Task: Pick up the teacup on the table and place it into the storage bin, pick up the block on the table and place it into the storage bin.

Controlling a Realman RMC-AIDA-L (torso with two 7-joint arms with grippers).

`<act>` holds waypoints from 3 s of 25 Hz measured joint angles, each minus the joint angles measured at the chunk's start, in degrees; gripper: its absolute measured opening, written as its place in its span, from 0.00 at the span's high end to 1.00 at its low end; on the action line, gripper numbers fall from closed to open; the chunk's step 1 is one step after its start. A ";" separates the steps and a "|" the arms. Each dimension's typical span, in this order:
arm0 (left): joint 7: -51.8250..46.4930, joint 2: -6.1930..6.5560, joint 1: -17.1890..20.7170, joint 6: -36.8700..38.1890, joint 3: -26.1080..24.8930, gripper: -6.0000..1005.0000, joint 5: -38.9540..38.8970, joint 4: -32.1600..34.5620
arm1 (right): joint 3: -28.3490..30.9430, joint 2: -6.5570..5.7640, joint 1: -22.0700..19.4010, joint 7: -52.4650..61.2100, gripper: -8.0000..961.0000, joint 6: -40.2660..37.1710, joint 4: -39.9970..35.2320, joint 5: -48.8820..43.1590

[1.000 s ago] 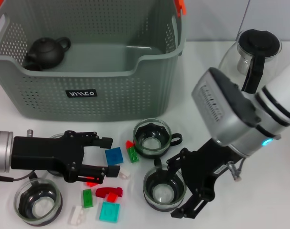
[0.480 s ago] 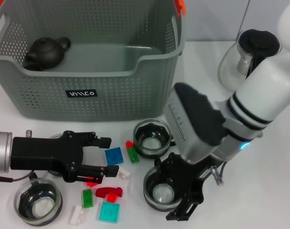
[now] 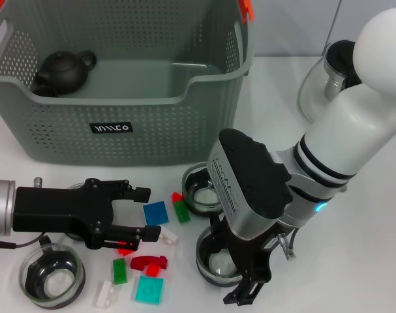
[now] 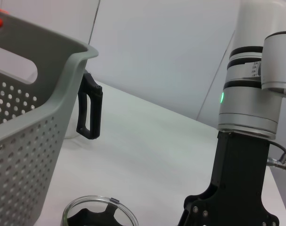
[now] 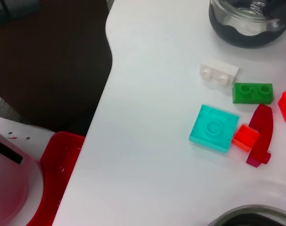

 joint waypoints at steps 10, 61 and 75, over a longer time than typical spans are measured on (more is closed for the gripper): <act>0.00 0.10 -0.05 -0.02 0.00 0.18 0.00 0.00 | -2.72 0.01 -0.44 2.07 0.05 0.02 -2.59 0.03; 0.44 0.20 0.70 0.42 0.00 0.18 0.06 0.00 | 5.61 -1.09 -1.71 7.34 0.93 -11.02 -7.59 -1.01; 0.82 0.53 1.00 0.00 -0.01 0.18 0.53 0.32 | 30.53 -0.80 3.83 15.14 0.93 -31.36 -35.20 -3.24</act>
